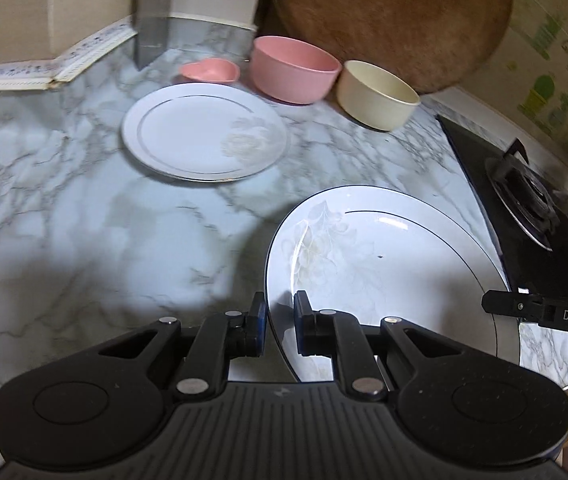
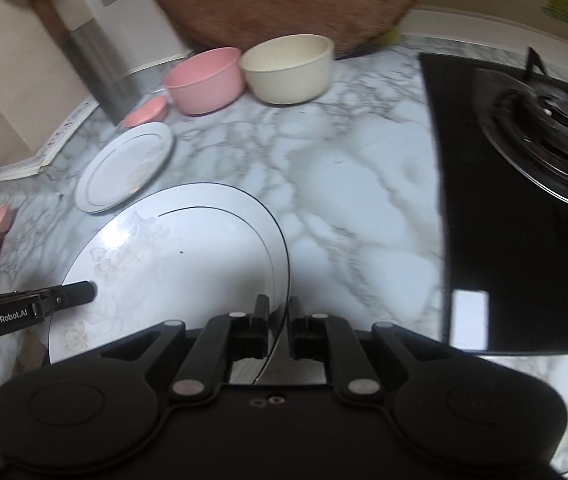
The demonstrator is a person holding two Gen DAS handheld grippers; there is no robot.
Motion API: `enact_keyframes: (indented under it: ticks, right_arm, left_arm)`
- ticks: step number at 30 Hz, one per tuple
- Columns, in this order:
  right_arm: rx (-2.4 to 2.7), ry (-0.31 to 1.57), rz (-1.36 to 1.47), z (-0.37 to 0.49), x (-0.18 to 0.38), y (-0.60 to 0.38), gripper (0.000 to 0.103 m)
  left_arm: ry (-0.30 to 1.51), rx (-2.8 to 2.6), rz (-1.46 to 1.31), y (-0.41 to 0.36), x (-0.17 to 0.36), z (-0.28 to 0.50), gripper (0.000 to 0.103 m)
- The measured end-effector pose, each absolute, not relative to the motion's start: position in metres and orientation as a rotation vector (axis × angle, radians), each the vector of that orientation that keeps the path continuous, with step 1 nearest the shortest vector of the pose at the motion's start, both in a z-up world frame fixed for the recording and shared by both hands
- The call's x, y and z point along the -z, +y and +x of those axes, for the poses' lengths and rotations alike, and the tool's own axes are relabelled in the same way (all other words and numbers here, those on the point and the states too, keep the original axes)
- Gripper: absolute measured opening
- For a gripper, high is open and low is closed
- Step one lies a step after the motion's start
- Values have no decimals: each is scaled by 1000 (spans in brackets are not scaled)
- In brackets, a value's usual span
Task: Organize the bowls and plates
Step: 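Lift the large white plate with both grippers and carry it toward the stove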
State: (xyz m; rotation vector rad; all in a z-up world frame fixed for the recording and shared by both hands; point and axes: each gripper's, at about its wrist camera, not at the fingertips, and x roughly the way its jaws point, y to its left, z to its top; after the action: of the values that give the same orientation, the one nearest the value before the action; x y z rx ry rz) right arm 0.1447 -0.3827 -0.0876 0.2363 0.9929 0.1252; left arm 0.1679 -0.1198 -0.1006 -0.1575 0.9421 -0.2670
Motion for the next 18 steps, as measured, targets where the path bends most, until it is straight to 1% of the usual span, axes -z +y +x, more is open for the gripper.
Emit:
enact_keyframes:
  ticks: [18]
  right_arm:
    - [-72,998,233,142,94,-394,9]
  left_arm:
    - [948,311,-108,-133,103,173,13]
